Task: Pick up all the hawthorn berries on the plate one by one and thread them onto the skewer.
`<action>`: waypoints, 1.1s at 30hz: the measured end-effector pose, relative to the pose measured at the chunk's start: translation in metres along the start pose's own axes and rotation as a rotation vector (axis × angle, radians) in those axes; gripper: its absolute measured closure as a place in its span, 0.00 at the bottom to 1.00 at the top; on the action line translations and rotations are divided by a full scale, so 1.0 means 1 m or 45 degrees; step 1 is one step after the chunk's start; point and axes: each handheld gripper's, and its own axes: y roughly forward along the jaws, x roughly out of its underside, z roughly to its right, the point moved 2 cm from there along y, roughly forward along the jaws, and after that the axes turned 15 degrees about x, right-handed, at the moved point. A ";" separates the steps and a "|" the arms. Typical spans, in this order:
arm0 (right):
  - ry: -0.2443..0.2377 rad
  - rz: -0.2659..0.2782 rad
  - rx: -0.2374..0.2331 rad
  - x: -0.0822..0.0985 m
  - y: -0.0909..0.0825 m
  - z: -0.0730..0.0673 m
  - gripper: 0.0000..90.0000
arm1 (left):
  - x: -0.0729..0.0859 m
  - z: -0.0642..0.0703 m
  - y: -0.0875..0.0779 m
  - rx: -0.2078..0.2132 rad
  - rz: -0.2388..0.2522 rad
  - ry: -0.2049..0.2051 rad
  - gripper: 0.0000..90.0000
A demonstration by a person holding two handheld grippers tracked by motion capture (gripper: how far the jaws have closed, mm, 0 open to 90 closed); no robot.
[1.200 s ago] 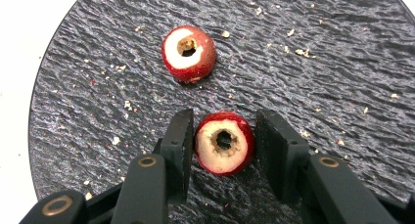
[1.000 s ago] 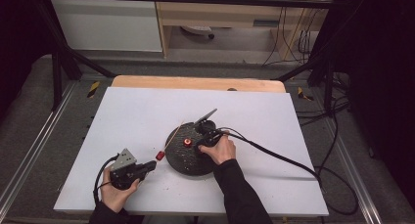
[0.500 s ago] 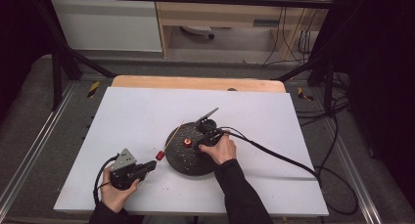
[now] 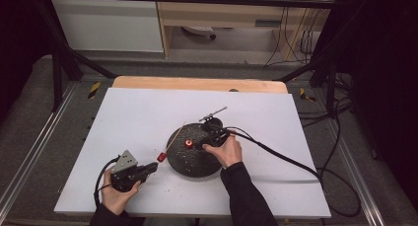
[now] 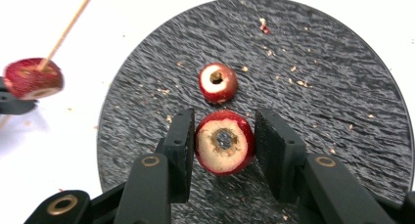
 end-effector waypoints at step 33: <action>0.381 0.581 -0.244 0.058 -0.014 0.009 0.68 | -0.002 0.008 0.004 0.016 0.006 0.023 0.98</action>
